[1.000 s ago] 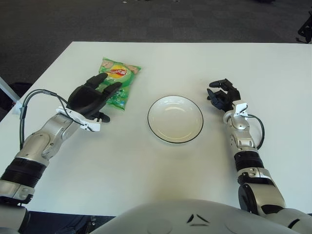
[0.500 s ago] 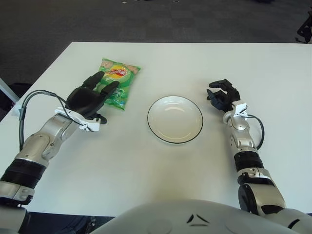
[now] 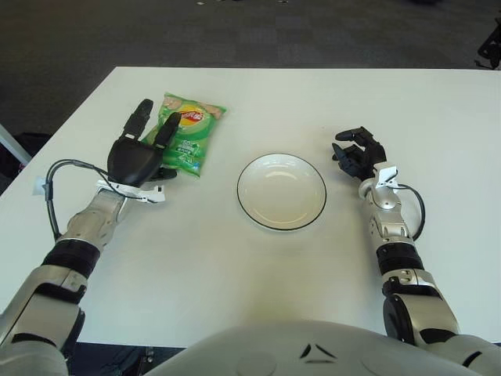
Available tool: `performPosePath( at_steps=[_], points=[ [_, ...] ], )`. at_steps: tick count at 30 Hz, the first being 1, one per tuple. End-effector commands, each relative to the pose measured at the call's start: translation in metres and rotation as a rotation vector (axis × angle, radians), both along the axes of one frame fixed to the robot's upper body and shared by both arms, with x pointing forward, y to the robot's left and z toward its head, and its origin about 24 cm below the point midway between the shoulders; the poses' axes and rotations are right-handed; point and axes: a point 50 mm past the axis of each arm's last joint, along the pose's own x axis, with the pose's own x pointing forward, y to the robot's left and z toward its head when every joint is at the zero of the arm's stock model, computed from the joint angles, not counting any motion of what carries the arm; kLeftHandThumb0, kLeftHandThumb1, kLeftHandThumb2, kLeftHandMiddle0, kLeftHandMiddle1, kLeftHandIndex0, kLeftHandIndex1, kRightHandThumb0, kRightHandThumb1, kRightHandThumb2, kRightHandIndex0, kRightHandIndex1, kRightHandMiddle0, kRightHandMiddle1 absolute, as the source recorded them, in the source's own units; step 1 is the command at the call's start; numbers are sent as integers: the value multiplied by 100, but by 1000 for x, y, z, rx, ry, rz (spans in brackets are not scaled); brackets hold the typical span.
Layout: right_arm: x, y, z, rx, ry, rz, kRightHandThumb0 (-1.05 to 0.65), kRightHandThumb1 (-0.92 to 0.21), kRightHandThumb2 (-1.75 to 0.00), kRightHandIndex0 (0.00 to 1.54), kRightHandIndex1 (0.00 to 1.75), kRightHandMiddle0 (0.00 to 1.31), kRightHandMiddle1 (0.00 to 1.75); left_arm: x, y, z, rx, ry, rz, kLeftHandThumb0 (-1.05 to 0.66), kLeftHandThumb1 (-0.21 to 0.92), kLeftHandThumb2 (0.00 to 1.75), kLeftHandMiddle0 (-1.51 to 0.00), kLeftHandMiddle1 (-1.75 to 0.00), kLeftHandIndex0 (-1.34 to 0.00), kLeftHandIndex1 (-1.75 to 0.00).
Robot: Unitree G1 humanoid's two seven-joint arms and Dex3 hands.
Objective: Put the snack into the plate.
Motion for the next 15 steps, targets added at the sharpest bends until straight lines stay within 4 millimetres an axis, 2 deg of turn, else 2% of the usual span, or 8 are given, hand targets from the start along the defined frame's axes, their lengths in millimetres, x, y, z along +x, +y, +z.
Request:
performPosePath(
  at_steps=[1,10,15],
  points=[
    [1,-6,1,-3,-6,-12,-1,-74,-48,66,138,51,122,2,-1,-3,-8,-32,13,-33,76,1,0,0,-12,-1],
    [1,-7,1,-6,-7,-2,-1,-74,-48,66,139,51,122,14,-1,-14,-8,-192,22,-42,79,2,0,0,-10,-1],
    [1,-7,1,-12,-7,8,-1,-74,-48,66,139,51,122,16,-1,-15,2,-221,7,-50,79,1,0,0,-9,-1]
  ],
)
